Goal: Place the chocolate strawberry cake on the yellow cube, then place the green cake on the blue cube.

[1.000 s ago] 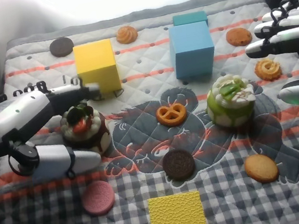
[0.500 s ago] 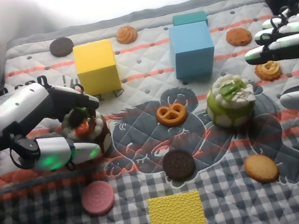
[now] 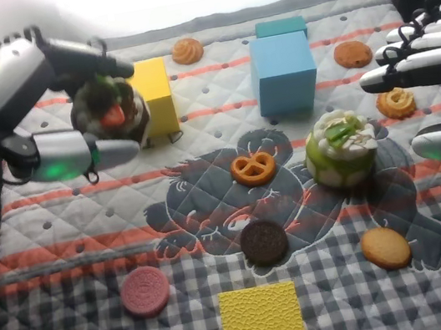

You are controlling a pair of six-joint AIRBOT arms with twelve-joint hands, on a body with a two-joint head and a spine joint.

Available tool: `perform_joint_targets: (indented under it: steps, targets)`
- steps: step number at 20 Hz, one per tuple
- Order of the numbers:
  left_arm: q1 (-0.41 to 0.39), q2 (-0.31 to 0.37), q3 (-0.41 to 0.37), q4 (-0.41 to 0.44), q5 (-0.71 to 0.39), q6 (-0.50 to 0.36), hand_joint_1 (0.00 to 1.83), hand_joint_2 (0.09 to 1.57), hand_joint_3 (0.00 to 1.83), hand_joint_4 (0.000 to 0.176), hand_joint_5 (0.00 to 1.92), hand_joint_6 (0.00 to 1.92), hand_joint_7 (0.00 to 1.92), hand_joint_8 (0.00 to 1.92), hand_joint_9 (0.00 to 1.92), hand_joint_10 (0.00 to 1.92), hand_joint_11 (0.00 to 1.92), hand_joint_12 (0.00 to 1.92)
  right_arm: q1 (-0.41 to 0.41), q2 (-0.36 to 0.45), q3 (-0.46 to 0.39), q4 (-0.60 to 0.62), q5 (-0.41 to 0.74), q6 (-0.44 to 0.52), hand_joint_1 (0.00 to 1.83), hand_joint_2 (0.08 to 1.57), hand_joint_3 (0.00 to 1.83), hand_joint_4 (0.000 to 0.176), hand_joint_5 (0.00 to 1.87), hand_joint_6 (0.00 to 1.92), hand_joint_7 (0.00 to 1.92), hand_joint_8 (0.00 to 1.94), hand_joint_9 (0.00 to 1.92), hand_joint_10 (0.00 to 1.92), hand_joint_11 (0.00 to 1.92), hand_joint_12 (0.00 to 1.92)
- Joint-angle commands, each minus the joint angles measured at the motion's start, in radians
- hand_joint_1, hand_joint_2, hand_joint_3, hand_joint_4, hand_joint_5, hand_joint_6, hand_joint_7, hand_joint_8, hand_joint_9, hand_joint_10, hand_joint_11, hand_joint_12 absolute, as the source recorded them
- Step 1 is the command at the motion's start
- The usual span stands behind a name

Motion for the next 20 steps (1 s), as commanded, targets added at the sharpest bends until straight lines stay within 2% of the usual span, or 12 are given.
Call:
perform_joint_targets:
  steps: [1,2,3,5,6,7,8,11,13,15,16,20]
  targets:
    - [-0.023,0.009,-0.003,0.029,-0.125,-0.005,1.05,1.00,0.00,0.000,0.77,0.00,0.70,0.85,0.57,1.15,0.20,1.59,0.007,-0.002,0.001,0.022,0.118,0.003,0.33,1.23,0.00,0.104,0.50,0.01,0.42,0.00,0.31,0.00,0.07,0.63]
    - [-0.038,0.008,0.002,0.036,-0.127,-0.005,1.06,1.01,0.00,0.000,0.76,0.00,0.72,0.79,0.62,1.11,0.32,1.55,0.008,-0.004,0.001,0.022,0.118,0.003,0.36,1.23,0.00,0.098,0.50,0.00,0.43,0.00,0.32,0.01,0.09,0.63]
    - [-0.045,0.007,0.005,0.037,-0.127,-0.005,1.06,1.01,0.00,0.000,0.76,0.00,0.72,0.79,0.62,1.11,0.32,1.55,0.008,-0.004,0.002,0.022,0.118,0.003,0.36,1.23,0.00,0.098,0.50,0.00,0.43,0.00,0.32,0.01,0.09,0.63]
    - [-0.094,-0.014,0.043,0.033,-0.111,-0.005,1.09,1.00,0.00,0.000,0.75,0.00,0.71,0.77,0.62,1.12,0.34,1.59,0.008,-0.005,0.003,0.022,0.118,0.003,0.38,1.22,0.00,0.078,0.53,0.01,0.44,0.01,0.34,0.01,0.10,0.63]
    - [-0.108,-0.023,0.056,0.029,-0.103,-0.005,1.10,0.99,0.00,0.000,0.77,0.01,0.75,0.76,0.66,1.12,0.40,1.58,0.008,-0.005,0.003,0.022,0.118,0.003,0.36,1.23,0.00,0.077,0.52,0.00,0.44,0.00,0.33,0.00,0.10,0.63]
    - [-0.130,-0.038,0.078,0.022,-0.089,-0.005,1.12,0.98,0.00,0.000,0.78,0.01,0.76,0.77,0.67,1.12,0.42,1.53,0.008,-0.006,0.005,0.022,0.118,0.003,0.35,1.23,0.00,0.084,0.52,0.00,0.43,0.00,0.33,0.00,0.10,0.63]
    - [-0.150,-0.053,0.101,0.011,-0.071,-0.005,1.13,0.97,0.00,0.000,0.79,0.01,0.76,0.79,0.69,1.12,0.49,1.52,0.008,-0.008,0.006,0.022,0.118,0.003,0.34,1.23,0.00,0.080,0.52,0.00,0.44,0.00,0.34,0.00,0.10,0.63]
    - [-0.192,-0.102,0.178,-0.031,-0.005,-0.005,1.08,1.00,0.00,0.000,0.76,0.00,0.72,0.79,0.65,1.14,0.46,1.61,0.011,-0.017,0.013,0.021,0.118,0.003,0.33,1.22,0.00,0.080,0.53,0.00,0.44,0.00,0.35,0.01,0.10,0.62]
    - [-0.198,-0.134,0.218,-0.048,0.026,-0.005,1.05,1.02,0.00,0.000,0.74,0.00,0.72,0.76,0.65,1.10,0.32,1.65,0.012,-0.021,0.017,0.021,0.118,0.003,0.35,1.23,0.00,0.072,0.54,0.00,0.44,0.00,0.35,0.00,0.08,0.62]
    - [-0.199,-0.151,0.239,-0.059,0.044,-0.005,1.06,1.03,0.00,0.000,0.73,0.00,0.72,0.73,0.65,1.08,0.34,1.63,0.013,-0.023,0.019,0.021,0.118,0.003,0.36,1.23,0.00,0.068,0.55,0.00,0.45,0.00,0.35,0.00,0.07,0.66]
    - [-0.198,-0.162,0.254,-0.071,0.055,-0.005,1.06,1.02,0.00,0.000,0.72,0.00,0.73,0.69,0.63,1.06,0.28,1.61,0.013,-0.024,0.021,0.021,0.119,0.003,0.39,1.22,0.00,0.070,0.56,0.00,0.46,0.00,0.35,0.00,0.06,0.67]
    - [-0.192,-0.188,0.287,-0.118,0.066,-0.005,1.05,1.01,0.00,0.000,0.74,0.00,0.75,0.71,0.67,1.09,0.42,1.55,0.014,-0.030,0.025,0.021,0.119,0.003,0.37,1.22,0.00,0.075,0.55,0.00,0.46,0.00,0.35,0.00,0.01,0.80]
